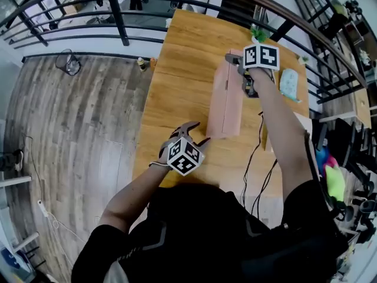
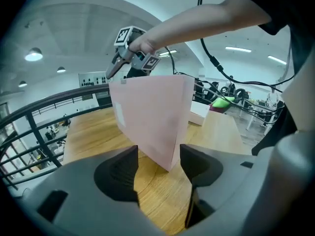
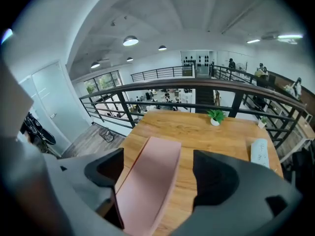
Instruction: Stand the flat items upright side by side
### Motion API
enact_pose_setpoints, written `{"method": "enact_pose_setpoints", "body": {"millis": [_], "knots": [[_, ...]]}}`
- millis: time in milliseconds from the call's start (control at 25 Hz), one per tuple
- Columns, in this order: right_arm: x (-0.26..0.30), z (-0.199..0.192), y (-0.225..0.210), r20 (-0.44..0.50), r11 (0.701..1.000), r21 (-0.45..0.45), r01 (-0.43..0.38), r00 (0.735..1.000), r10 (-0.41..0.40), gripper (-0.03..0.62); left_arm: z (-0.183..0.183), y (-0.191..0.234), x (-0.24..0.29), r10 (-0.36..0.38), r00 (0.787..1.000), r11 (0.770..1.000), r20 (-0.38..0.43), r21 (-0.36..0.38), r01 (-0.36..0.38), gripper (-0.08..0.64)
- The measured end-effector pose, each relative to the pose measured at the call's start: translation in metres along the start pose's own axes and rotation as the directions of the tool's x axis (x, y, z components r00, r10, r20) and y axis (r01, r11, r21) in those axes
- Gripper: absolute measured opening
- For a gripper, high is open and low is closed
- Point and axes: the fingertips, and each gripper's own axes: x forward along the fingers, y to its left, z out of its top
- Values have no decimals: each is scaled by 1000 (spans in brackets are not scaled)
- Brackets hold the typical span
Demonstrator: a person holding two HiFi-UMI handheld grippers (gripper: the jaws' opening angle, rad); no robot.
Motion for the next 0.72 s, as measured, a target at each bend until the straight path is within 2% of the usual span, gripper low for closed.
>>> {"method": "enact_pose_setpoints", "body": {"millis": [160,320,360,480,720], "knots": [[23,3,-5,-97,1000,13,-6,995,8,420,-3,12,-21,15,1000,999,23,-36,-14,282],[41,-1,-8,-207,990,-138,39,976,-68,420,-8,20,-41,34,999,999,34,-27,-33,282],[46,-5,-10,-237,988,-149,45,968,-80,420,-8,20,-46,34,999,999,42,-29,-33,282],[53,-14,-17,-283,994,-97,54,956,-79,419,-8,25,-57,37,997,998,65,-59,-33,282],[51,-15,-24,-271,995,-46,88,958,-97,380,-11,53,-72,98,991,987,87,-135,-86,278]]}}
